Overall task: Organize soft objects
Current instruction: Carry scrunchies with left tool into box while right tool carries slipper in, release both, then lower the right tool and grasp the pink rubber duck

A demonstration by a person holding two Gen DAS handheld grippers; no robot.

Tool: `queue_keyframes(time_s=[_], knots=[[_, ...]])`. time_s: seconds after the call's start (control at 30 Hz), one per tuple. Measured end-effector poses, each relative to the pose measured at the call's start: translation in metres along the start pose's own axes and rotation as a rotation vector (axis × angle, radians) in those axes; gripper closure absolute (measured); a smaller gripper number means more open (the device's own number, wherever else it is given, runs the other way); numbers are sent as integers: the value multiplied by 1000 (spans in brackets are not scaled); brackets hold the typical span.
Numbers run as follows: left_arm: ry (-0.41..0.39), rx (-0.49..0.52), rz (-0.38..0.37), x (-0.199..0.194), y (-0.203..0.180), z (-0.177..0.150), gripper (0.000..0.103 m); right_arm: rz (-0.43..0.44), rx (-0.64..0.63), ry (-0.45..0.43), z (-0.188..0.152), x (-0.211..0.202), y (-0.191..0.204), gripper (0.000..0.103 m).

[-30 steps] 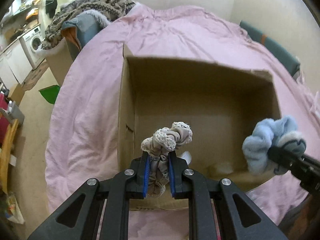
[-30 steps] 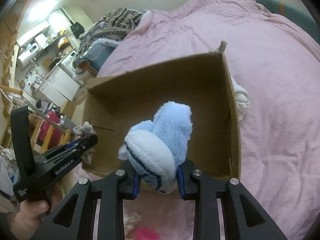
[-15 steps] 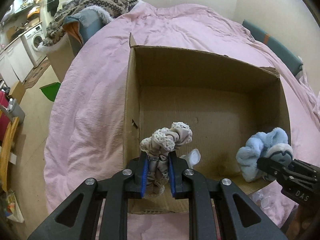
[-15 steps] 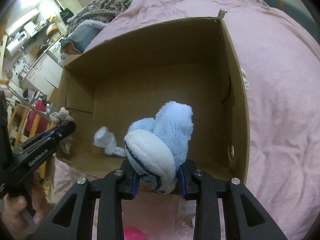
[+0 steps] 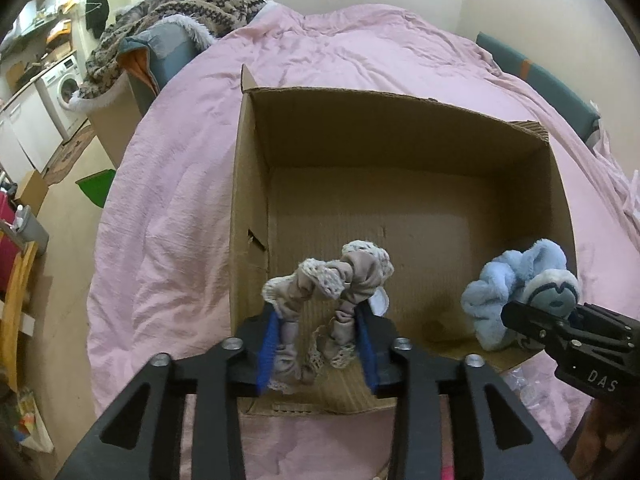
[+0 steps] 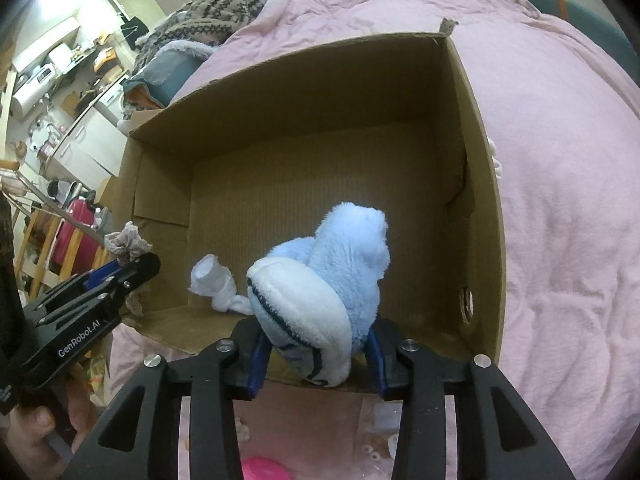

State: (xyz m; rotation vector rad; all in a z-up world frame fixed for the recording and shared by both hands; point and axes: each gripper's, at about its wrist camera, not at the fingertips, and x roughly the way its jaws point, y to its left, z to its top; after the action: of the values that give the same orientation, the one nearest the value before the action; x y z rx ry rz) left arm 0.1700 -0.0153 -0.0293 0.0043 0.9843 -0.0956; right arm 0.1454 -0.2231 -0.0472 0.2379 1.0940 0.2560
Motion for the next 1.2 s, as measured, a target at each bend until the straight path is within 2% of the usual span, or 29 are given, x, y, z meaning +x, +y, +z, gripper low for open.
queue_keyframes(time_s=[0.07, 0.17, 0.3, 0.37, 0.63, 1.2], knots=[[-16, 7, 6, -3, -2, 1, 51, -6, -9, -6, 0, -1, 2, 55], [-47, 19, 1, -10, -4, 1, 39, 2, -10, -17, 1, -2, 3, 47], [-58, 29, 5, -14, -7, 1, 34, -1, -6, -60, 2, -12, 2, 27], [-58, 29, 8, -15, -8, 1, 34, -2, 10, -89, 4, -17, -1, 23], [-74, 11, 11, -25, -4, 1, 34, 25, 74, -112, 7, -28, -12, 23], [-48, -43, 4, -55, 10, -24, 34, 42, 50, -126, -14, -56, -1, 23]])
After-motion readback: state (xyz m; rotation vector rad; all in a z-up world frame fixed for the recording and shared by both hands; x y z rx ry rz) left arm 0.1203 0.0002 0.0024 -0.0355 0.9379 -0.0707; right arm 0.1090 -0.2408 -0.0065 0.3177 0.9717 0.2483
